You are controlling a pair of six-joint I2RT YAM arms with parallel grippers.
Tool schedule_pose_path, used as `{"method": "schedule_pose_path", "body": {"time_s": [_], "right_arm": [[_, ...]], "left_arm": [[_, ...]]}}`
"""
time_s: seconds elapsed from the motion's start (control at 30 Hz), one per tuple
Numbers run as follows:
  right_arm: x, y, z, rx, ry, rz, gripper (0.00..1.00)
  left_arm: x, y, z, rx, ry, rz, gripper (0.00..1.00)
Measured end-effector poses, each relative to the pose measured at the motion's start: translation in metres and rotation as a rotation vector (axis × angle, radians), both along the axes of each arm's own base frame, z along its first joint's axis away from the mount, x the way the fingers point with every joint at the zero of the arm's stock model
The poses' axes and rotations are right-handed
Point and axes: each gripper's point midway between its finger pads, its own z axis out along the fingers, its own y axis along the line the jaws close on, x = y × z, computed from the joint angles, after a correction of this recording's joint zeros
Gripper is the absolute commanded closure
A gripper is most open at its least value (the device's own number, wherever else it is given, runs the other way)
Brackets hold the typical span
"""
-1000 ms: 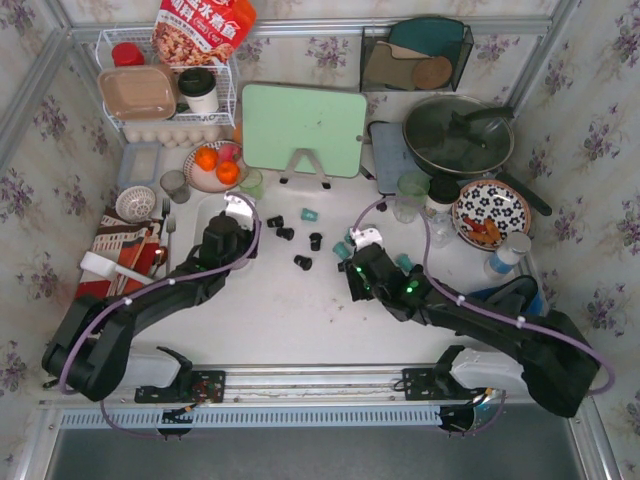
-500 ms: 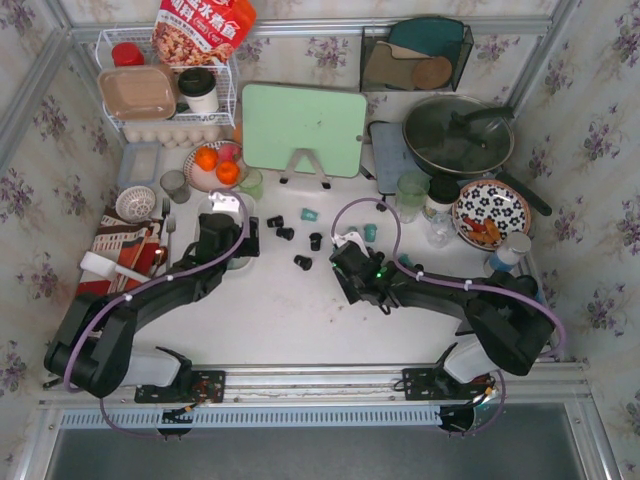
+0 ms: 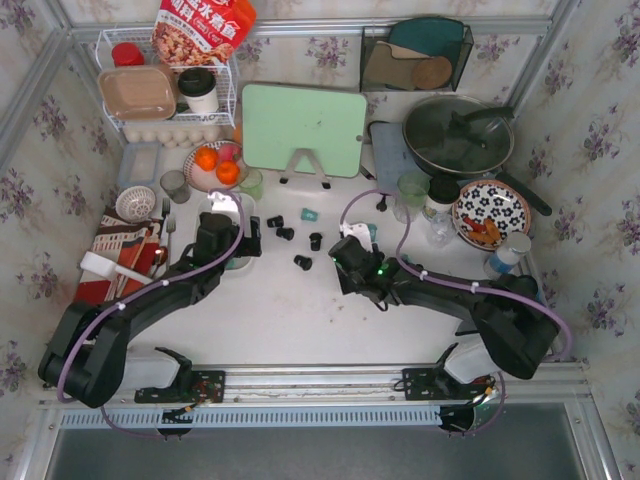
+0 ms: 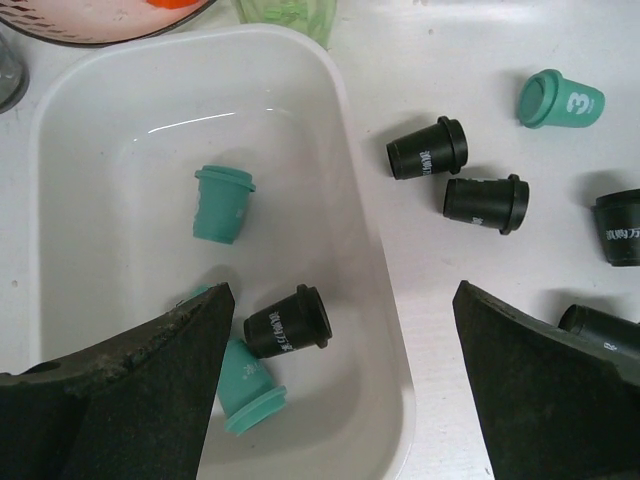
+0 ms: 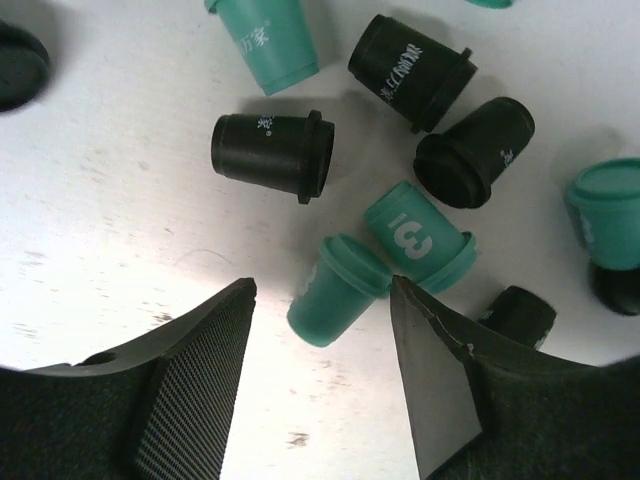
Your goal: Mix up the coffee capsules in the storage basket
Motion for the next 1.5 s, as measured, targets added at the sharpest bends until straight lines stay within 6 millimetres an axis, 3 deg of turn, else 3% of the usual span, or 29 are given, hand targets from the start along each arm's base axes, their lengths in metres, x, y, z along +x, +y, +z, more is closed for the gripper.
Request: {"method": "schedule_pose_path", "body": {"time_s": [0.27, 0.47, 1.0, 1.27, 1.37, 1.5], "right_arm": [[-0.003, -0.001, 0.017, 0.267, -0.072, -0.268, 0.51], [-0.004, -0.007, 0.008, 0.332, -0.085, -0.391, 0.52], [-0.002, -0.009, -0.019, 0.308, -0.076, -0.426, 0.54], [-0.003, -0.009, -0.024, 0.292, -0.070, -0.412, 0.63], [-0.001, -0.005, -0.014, 0.312, -0.079, -0.390, 0.67], [0.005, 0.005, 0.020, 0.389, -0.124, -0.344, 0.70]], "left_arm": [[-0.003, -0.005, 0.004, -0.009, -0.003, -0.023, 0.07], [-0.005, -0.009, 0.005, -0.017, -0.005, -0.041, 0.07], [-0.009, -0.019, 0.006, -0.023, -0.003, -0.092, 0.06], [-0.012, -0.035, 0.009, -0.051, -0.003, -0.181, 0.07], [-0.017, -0.050, 0.011, -0.075, -0.024, -0.268, 0.06], [-0.031, -0.077, 0.017, -0.095, -0.075, -0.428, 0.05]]}}
